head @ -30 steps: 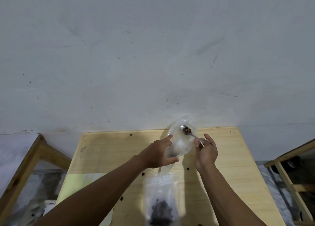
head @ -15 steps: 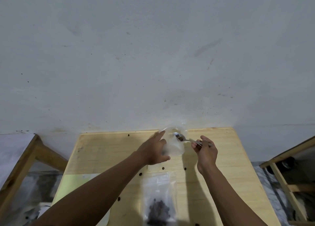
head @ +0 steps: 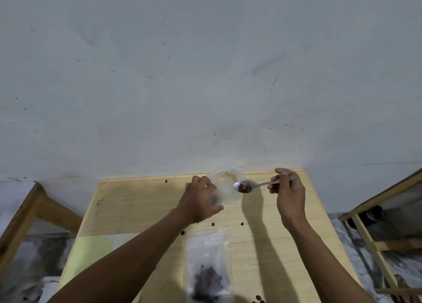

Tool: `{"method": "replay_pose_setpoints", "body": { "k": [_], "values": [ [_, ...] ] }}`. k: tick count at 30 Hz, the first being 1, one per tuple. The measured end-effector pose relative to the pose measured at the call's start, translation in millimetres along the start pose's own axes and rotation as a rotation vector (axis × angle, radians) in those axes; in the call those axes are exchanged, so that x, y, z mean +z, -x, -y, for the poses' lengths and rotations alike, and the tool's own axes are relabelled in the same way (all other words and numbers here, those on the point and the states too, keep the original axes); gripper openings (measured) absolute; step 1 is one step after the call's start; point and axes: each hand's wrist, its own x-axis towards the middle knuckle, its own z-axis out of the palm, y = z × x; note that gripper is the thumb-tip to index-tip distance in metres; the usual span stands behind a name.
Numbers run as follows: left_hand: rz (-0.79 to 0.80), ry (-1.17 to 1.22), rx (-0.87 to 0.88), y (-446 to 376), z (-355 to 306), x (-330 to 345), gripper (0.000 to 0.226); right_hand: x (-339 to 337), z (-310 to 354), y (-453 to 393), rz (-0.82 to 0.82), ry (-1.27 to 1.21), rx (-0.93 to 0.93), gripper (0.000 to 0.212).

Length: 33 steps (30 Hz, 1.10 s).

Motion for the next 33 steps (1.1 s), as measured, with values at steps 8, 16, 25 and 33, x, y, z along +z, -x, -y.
{"method": "replay_pose_setpoints", "body": {
  "k": [8, 16, 25, 33],
  "values": [
    [-0.012, 0.066, -0.056, 8, -9, -2, 0.054, 15, 16, 20, 0.274, 0.206, -0.233, 0.018],
    [-0.112, 0.218, -0.214, 31, -4, -11, 0.060, -7, 7, 3, -0.075, -0.065, -0.131, 0.014],
    [-0.215, 0.397, -0.299, 67, 6, -14, 0.061, -47, -100, 15, -0.297, -0.100, 0.420, 0.015],
    [-0.207, 0.427, -0.293, 67, -2, -15, 0.061, -57, -115, 15, -0.318, 0.057, 0.480, 0.018]
  ]
}}
